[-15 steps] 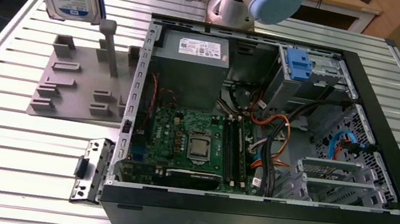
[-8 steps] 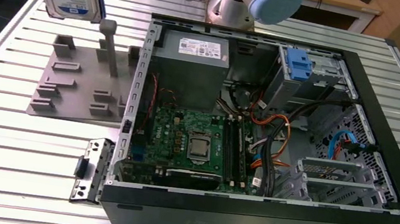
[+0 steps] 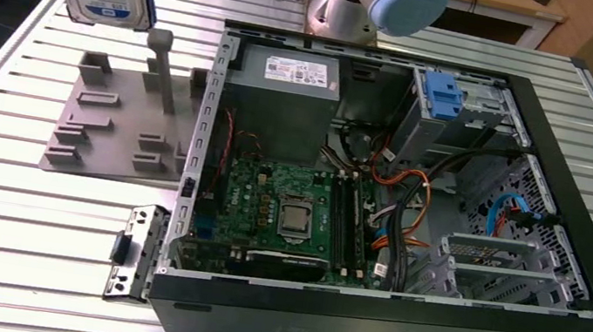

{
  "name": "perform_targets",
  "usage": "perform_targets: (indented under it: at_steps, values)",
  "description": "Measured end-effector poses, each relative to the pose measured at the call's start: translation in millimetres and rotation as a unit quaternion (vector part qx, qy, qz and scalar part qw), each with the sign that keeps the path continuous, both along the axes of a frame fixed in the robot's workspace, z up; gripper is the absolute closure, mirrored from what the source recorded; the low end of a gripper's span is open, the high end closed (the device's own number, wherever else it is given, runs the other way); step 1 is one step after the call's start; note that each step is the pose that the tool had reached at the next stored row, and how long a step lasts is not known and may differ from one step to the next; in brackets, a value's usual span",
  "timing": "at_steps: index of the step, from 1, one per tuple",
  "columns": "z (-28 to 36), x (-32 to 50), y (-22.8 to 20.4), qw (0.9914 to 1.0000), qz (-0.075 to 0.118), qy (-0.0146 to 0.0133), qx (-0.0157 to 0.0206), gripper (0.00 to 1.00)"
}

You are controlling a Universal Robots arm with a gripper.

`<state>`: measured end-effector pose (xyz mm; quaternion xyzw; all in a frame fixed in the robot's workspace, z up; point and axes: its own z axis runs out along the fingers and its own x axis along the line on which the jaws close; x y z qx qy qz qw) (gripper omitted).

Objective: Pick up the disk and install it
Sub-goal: 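Pick up the disk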

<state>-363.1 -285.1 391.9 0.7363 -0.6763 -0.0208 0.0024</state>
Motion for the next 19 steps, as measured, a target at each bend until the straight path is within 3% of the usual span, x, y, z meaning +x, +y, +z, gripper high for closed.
perform_targets:
  at_steps: [19]
  values:
    - [12.0,0.0,0.0,1.0,0.0,0.0,0.0,0.64]
